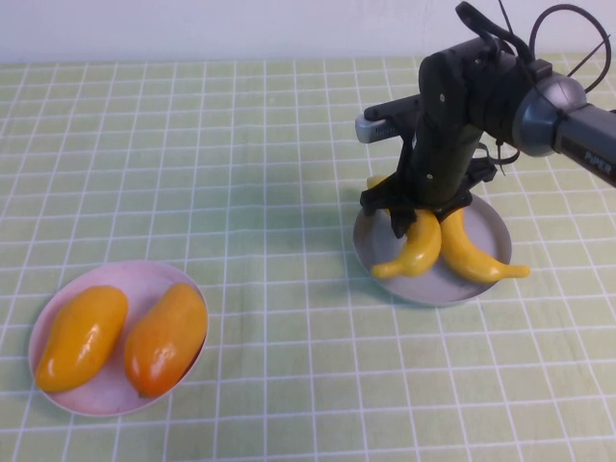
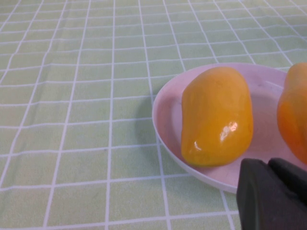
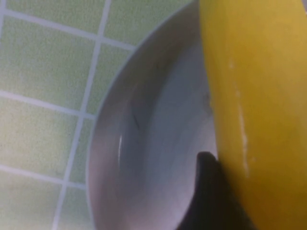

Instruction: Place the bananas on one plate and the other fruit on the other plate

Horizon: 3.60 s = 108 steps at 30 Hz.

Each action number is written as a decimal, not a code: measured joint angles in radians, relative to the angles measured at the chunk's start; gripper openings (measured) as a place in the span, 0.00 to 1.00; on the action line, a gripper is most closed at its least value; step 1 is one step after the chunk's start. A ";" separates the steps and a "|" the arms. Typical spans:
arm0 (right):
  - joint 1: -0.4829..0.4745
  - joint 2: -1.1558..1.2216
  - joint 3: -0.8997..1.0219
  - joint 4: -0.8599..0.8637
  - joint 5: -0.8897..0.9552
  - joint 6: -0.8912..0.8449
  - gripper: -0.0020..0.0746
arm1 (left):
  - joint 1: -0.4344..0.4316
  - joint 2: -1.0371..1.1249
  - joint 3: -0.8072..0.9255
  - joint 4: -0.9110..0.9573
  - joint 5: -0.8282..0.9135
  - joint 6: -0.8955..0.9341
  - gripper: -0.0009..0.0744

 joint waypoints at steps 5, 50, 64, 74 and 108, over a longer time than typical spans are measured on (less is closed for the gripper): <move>0.000 0.000 0.000 0.000 0.000 0.000 0.65 | 0.000 0.000 0.000 0.000 0.000 0.000 0.01; 0.200 -1.327 0.881 0.052 0.111 -0.093 0.01 | 0.000 0.000 0.000 0.000 0.000 0.000 0.01; 0.001 -1.532 1.381 0.033 -0.532 -0.090 0.01 | 0.000 0.000 0.000 0.000 0.000 0.000 0.01; -0.369 -1.885 1.840 0.042 -0.987 -0.082 0.01 | 0.000 0.000 0.000 0.000 0.000 0.000 0.01; -0.424 -2.204 1.954 0.241 -0.828 -0.348 0.01 | 0.000 -0.002 0.000 0.000 0.000 0.000 0.01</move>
